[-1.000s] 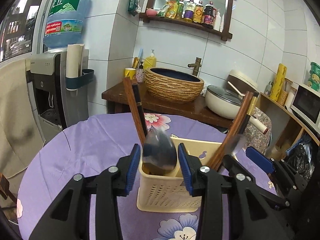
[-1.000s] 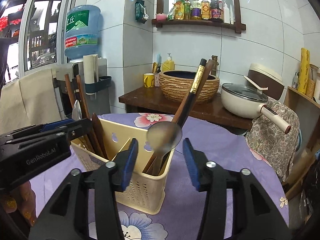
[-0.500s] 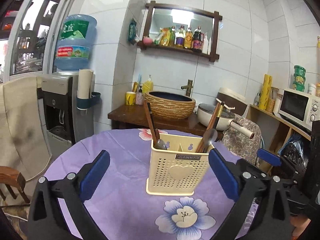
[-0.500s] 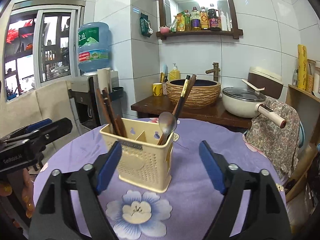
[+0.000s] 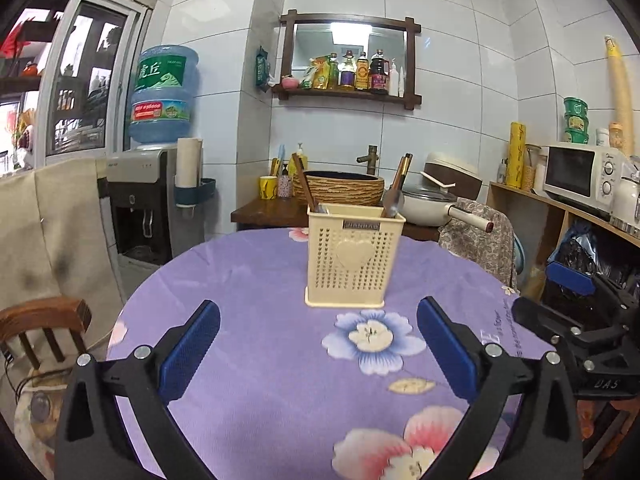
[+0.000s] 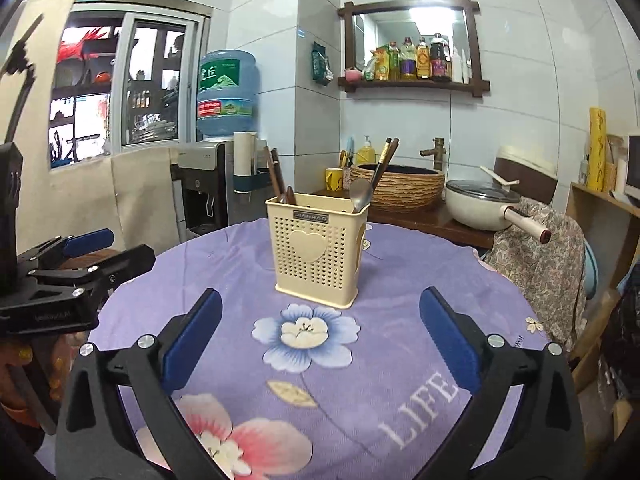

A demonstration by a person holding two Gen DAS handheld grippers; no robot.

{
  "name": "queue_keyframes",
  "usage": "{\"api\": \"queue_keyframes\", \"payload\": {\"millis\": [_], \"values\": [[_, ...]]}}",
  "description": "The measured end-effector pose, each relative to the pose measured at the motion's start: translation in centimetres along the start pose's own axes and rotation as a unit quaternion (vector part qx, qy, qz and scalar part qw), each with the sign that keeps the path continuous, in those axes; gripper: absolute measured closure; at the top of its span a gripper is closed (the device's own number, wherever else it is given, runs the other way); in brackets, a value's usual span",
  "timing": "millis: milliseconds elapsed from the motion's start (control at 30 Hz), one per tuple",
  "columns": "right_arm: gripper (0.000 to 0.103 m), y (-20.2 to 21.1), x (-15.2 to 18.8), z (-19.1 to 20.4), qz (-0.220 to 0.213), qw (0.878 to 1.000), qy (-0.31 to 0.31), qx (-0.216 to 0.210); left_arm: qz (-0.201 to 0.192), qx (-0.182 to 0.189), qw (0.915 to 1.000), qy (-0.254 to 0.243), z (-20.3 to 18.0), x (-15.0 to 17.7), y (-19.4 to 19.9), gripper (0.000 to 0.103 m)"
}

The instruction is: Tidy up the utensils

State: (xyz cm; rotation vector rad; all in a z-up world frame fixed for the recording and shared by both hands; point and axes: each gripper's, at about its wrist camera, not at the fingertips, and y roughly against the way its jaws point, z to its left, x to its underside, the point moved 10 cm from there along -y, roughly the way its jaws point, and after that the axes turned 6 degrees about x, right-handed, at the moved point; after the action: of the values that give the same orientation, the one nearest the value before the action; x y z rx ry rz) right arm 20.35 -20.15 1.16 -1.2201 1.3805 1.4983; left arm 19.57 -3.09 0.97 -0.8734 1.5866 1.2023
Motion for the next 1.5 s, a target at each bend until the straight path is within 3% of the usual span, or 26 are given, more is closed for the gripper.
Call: {"api": "queue_keyframes", "payload": {"millis": [267, 433, 533, 700, 1500], "values": [[0.006, 6.5, 4.3, 1.8, -0.004, 1.000, 0.019, -0.007, 0.028, -0.010, 0.9971, 0.070, 1.1, 4.7, 4.6, 0.006], [0.006, 9.1, 5.6, 2.6, -0.004, 0.999, 0.036, -0.006, 0.030, -0.031, 0.9967, 0.070, 1.5, 5.8, 6.6, 0.006], [0.006, 10.1, 5.8, 2.4, -0.005, 1.000, 0.030, -0.006, 0.011, -0.032, 0.9968, 0.073, 1.1, 5.8, 8.1, 0.006], [0.006, 11.0, 5.7, 1.8, 0.001, 1.000, -0.020, -0.017, -0.022, -0.033, 0.9969, 0.068, 0.2, 5.4, 10.2, 0.006], [0.006, 11.4, 5.3, 1.4, -0.005, 1.000, -0.014, -0.007, -0.020, -0.026, 0.9975, 0.063, -0.3, 5.2, 10.3, 0.006]]}}
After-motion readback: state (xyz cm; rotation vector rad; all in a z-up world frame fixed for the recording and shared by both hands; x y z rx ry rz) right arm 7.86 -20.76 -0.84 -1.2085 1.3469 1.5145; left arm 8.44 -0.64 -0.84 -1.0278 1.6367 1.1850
